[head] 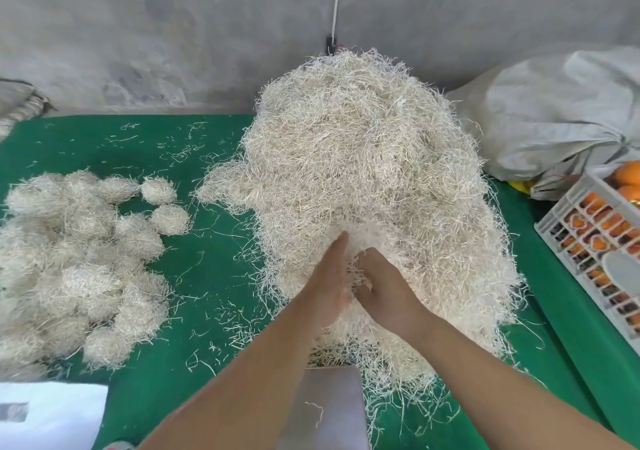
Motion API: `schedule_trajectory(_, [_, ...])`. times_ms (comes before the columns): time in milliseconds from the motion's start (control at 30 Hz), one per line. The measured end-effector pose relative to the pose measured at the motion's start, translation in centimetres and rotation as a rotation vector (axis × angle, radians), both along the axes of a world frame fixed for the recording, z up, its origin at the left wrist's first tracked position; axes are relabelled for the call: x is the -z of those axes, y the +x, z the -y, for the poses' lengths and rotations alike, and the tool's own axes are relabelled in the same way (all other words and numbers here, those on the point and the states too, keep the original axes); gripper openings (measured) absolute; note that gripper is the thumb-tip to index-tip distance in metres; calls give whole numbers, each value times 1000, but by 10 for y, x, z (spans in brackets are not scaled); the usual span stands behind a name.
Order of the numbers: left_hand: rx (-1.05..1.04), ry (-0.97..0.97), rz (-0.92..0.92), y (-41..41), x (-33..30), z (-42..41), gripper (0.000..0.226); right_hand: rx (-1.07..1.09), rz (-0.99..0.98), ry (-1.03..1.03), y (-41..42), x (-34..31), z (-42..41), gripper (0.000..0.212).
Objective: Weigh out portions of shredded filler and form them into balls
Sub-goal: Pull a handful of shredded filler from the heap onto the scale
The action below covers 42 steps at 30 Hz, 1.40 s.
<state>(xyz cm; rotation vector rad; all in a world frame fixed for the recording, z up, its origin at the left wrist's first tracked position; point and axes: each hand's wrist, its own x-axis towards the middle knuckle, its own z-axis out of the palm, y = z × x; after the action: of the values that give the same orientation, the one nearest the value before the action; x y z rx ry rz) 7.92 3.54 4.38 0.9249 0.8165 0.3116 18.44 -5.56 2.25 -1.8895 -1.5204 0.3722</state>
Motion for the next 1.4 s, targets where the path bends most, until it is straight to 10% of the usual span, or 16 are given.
schedule_trajectory(400, [-71, 262, -84, -3, 1, -9, 16, 119, -90, 278, -3, -2, 34, 61])
schedule_trajectory(633, [195, 217, -15, -18, -1, -10, 39, 31, 175, -297, 25, -8, 12, 141])
schedule_trajectory(900, [716, 744, -612, -34, -22, -34, 34, 56, 717, -431, 49, -11, -20, 55])
schedule_trajectory(1400, [833, 996, -638, -83, -14, -76, 30, 433, 505, -550, 89, -12, -16, 53])
